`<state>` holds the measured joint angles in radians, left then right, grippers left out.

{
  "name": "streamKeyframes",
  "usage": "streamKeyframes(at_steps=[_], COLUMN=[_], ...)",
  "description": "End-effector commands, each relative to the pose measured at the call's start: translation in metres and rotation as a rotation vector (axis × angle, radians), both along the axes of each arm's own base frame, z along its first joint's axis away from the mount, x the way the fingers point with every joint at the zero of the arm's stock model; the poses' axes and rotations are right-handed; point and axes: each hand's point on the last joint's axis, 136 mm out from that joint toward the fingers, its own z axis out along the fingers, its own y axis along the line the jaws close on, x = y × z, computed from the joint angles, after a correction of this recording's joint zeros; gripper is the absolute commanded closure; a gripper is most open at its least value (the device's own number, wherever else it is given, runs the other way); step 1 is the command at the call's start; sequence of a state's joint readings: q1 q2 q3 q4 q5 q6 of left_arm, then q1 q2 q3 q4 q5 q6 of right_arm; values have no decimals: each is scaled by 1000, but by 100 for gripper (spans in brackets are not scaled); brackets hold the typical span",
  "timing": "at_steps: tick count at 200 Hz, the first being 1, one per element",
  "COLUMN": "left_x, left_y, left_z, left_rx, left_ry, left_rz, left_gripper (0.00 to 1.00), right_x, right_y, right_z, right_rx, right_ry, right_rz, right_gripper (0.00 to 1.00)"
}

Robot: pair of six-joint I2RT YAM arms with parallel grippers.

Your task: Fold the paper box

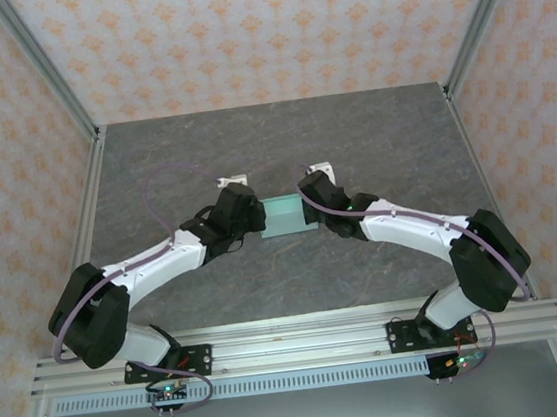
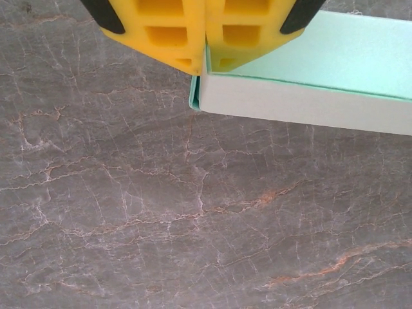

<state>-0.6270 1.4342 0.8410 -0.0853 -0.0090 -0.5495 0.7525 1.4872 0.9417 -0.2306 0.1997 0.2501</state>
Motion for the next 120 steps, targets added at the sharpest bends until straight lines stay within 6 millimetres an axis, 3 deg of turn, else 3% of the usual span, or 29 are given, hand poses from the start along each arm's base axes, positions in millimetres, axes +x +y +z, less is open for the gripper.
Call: streamKeyframes(at_steps=[1,30,75,96,120], left_x=[-10,-14,-27,-22,-6], left_y=[18,15,9,7,7], left_z=[-1,25,49,57,59], left_rx=[54,18,-32,-70,-162], left_ry=[9,-37,-51,-52,-12], left_rz=[28,-6,-83,-74,-21], left_gripper=[71,61,50,42,40], right_x=[-10,-10,-9,-9,-9], right_y=[-16,-17,-16,-16,-16], right_z=[-15,-16,-15,-14,-14], right_rx=[-68,-73,-69,-70,-72], right_ry=[37,40,35,34,33], right_rz=[-16,-20,-19,-20,-20], right_gripper=[100,100,100,100,100])
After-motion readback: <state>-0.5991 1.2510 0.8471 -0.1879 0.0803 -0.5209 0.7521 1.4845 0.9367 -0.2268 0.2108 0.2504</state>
